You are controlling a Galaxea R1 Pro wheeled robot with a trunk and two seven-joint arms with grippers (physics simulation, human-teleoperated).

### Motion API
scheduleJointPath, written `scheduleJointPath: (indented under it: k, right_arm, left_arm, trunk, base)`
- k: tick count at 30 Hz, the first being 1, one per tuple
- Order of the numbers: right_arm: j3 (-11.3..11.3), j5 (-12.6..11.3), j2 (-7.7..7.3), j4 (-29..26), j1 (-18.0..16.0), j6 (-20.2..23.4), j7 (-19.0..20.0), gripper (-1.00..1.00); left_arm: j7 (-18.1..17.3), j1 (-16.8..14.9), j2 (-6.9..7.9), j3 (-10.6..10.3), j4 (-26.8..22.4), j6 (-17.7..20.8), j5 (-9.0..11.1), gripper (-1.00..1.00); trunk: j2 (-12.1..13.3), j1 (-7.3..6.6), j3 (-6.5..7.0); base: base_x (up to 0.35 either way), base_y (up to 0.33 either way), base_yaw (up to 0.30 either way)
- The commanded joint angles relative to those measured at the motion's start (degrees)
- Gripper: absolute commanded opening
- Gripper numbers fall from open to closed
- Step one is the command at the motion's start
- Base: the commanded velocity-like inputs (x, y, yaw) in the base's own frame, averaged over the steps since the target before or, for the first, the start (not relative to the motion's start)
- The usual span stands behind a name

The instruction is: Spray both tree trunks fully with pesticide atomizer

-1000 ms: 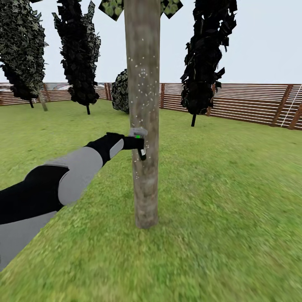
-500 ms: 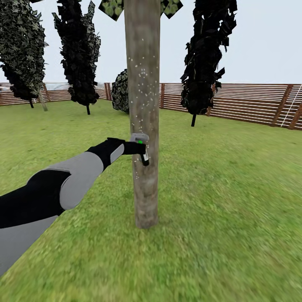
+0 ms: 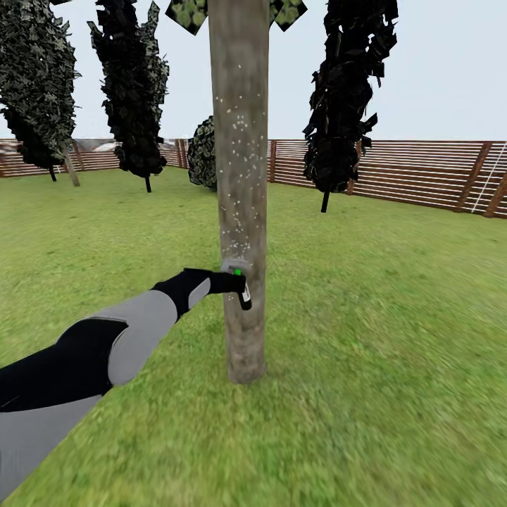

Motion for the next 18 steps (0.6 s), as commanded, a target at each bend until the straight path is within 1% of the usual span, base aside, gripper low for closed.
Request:
scheduleJointPath:
  k: [1,18]
  right_arm:
    - [0.0,0.0,0.0,0.0,0.0,0.0,0.0,1.0]
    - [0.0,0.0,0.0,0.0,0.0,0.0,0.0,1.0]
  left_arm:
    - [0.1,0.2,0.0,0.2,0.0,-0.3,0.0,-1.0]
    - [0.0,2.3,0.0,0.2,0.1,-0.7,0.0,-1.0]
  trunk:
    - [0.0,0.0,0.0]
    - [0.0,0.0,0.0]
  base:
    - [0.0,0.0,0.0]
    - [0.0,0.0,0.0]
